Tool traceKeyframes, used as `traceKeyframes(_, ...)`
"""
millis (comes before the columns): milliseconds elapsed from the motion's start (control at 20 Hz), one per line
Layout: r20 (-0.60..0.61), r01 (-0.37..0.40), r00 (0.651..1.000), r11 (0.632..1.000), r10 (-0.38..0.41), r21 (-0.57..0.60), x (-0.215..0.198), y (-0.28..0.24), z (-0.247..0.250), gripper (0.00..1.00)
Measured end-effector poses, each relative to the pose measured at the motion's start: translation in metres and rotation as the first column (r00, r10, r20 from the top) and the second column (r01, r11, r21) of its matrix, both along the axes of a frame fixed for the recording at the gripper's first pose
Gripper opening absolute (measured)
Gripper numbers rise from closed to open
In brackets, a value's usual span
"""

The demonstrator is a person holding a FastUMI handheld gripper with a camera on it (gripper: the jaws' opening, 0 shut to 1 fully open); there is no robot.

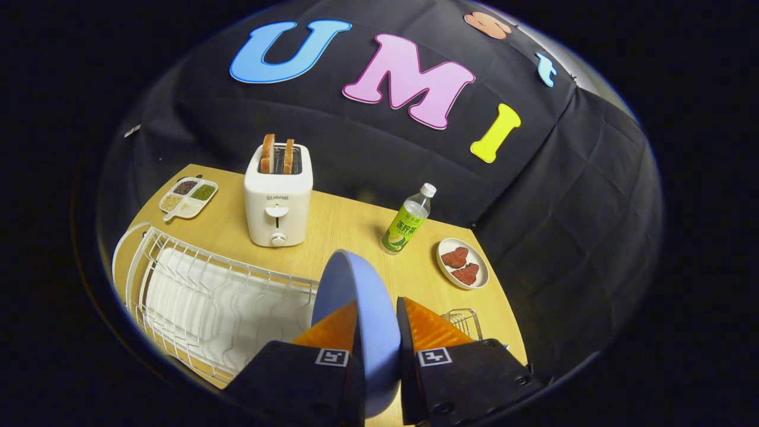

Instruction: Take the plate from the dish rack, then take the spoon from the basket and place it into the plate.

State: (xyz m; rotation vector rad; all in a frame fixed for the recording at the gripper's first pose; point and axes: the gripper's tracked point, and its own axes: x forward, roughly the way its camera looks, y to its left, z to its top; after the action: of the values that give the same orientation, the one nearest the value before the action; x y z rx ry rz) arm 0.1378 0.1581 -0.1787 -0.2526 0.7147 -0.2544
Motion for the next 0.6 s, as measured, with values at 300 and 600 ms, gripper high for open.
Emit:
traceKeyframes(300, 0.019, -0.058, 0.998, 0.992, 0.056, 0.116, -0.005, 0.002, 0.013, 0.27)
traceKeyframes(600, 0.043, -0.074, 0.997, 0.939, 0.064, 0.335, -0.039, -0.038, 0.034, 0.27)
